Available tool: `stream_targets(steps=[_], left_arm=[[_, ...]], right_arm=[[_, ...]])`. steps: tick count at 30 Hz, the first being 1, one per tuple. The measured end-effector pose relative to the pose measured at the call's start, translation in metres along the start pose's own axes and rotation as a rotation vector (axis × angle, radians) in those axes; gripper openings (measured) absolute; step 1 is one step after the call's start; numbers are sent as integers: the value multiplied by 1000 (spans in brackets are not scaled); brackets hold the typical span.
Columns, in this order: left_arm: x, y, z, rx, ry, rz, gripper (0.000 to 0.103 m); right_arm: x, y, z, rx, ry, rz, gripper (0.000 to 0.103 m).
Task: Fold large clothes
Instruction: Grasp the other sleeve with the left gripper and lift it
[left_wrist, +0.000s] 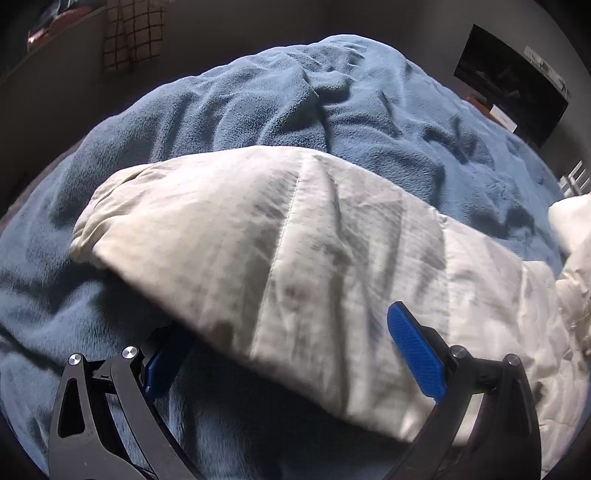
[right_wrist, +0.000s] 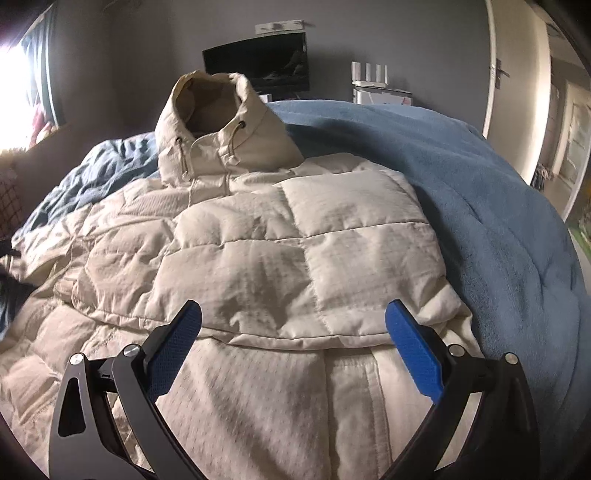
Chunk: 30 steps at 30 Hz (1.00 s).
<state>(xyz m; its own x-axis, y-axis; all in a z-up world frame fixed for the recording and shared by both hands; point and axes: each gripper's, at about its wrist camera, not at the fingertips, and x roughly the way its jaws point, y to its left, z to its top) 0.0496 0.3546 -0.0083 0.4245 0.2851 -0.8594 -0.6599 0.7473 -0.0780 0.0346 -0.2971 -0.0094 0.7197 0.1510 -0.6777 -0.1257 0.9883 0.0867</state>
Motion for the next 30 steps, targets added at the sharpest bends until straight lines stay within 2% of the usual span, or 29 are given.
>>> stream_targets(steps=[3, 4, 5, 7, 11, 14, 18, 24, 30], left_arm=[[0, 2, 4, 23, -61, 3, 94], [-3, 5, 5, 16, -90, -18, 84], [-7, 11, 6, -17, -116, -63, 68], [-14, 22, 9, -93, -136, -180, 48], [-37, 24, 14, -113, -212, -240, 28], [-61, 19, 16, -119, -259, -329, 24], [-100, -6, 14, -38, -344, -389, 20], [-154, -50, -1, 52, -385, -538, 19], [-210, -119, -31, 255, -425, -623, 19]], right_arm=[[3, 7, -1, -33, 8, -4, 96], [4, 10, -1, -45, 13, -6, 96], [5, 11, -1, -52, 17, -6, 96], [6, 13, -2, -63, 23, -8, 96], [7, 13, -2, -63, 27, -11, 96], [6, 13, -2, -67, 23, -11, 96], [7, 14, -2, -74, 23, -13, 96], [10, 15, -2, -75, 37, -17, 96], [12, 11, -2, -56, 45, 0, 96]])
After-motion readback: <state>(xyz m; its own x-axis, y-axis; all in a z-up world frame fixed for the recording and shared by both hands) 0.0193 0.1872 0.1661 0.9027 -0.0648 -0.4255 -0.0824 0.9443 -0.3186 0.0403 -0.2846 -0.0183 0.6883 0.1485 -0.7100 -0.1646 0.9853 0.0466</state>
